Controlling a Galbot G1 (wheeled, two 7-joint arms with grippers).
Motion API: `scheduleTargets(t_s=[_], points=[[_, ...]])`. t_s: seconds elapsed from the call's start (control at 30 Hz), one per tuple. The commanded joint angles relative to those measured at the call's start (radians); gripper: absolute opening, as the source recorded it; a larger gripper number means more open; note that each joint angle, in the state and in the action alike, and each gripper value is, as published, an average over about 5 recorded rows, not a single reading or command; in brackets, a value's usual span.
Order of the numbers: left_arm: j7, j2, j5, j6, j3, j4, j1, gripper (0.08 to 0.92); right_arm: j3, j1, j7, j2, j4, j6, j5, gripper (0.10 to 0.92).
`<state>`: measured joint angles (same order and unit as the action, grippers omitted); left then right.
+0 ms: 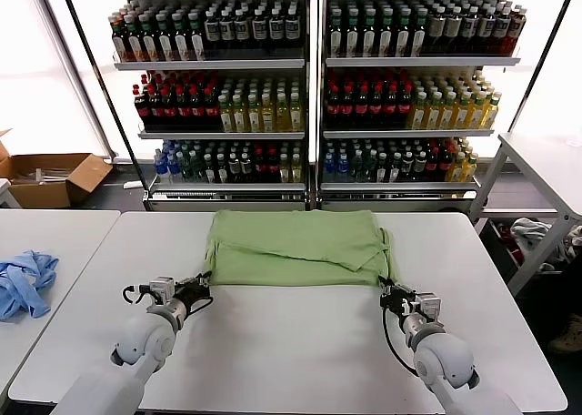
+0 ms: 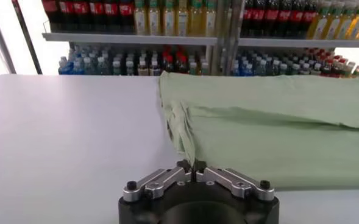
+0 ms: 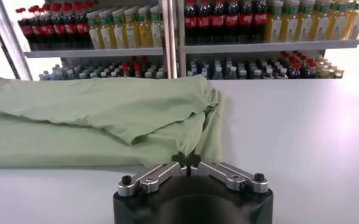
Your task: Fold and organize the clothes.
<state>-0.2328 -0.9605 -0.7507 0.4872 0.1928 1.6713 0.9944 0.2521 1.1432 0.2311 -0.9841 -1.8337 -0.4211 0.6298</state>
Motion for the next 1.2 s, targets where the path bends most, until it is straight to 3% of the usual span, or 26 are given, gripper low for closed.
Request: scheduleTargets(t_s=[0.03,0.4,0.87,1.2], points=[[-0.047,0.090,-0.001,0.018,0.030,0.189,0.115,0.090,0.032,0.146,0.015,0.113,-0.212,-0.045,0.031,0.109],[-0.256,0.228,0.009,0.032,0.126,0.493,0.494,0.090,0.142,0.571,0.049,0.167,-0.488,-0.031,-0.033,0.109],[-0.511,0.203,0.162,-0.033,0.159,0.671,0.860,0.090,0.195,0.823,0.057,0.176,-0.561,0.011,-0.137,0.109],[-0.568,0.166,0.261,-0.089,0.128,0.680,0.968,0.090,0.205,0.847,0.059,0.199,-0.536,0.031,-0.156,0.109]])
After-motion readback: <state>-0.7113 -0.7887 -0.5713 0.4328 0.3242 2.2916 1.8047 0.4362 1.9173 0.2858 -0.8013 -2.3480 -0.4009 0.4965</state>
